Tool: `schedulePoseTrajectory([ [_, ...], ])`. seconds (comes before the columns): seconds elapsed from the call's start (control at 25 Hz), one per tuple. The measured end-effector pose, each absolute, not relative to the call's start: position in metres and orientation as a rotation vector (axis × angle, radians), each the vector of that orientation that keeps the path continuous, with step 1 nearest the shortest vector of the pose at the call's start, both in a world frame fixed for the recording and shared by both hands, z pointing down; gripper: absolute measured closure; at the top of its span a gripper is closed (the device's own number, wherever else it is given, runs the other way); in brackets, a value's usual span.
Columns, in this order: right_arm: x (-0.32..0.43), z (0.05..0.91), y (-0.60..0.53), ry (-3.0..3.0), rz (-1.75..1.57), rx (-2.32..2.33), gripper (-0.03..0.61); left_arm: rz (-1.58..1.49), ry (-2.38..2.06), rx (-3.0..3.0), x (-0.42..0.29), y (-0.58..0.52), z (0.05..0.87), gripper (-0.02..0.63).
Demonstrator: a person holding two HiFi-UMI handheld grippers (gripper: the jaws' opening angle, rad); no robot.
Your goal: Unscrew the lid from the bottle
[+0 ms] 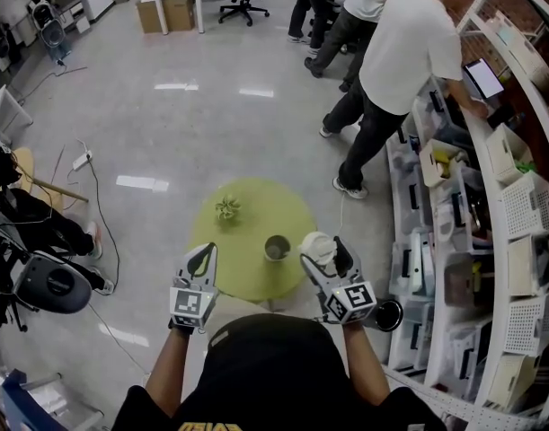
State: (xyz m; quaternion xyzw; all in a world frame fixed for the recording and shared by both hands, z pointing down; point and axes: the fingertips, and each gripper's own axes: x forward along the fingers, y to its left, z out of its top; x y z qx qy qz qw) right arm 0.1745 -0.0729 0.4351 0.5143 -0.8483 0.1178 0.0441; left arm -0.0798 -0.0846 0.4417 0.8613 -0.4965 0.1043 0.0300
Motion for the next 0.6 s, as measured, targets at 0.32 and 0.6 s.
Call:
schedulePoseTrajectory([
  [0.32, 0.170, 0.433, -0.073, -2.587, 0.374, 1.544, 0.156, 0.309, -1.636, 2.585, -0.118, -0.092, 0.433, 0.598],
  [0.6, 0.167, 0.423, -0.084, -2.624, 0.338, 1.553, 0.156, 0.218, -1.581, 2.570, -0.100, -0.098, 0.435, 0.598],
])
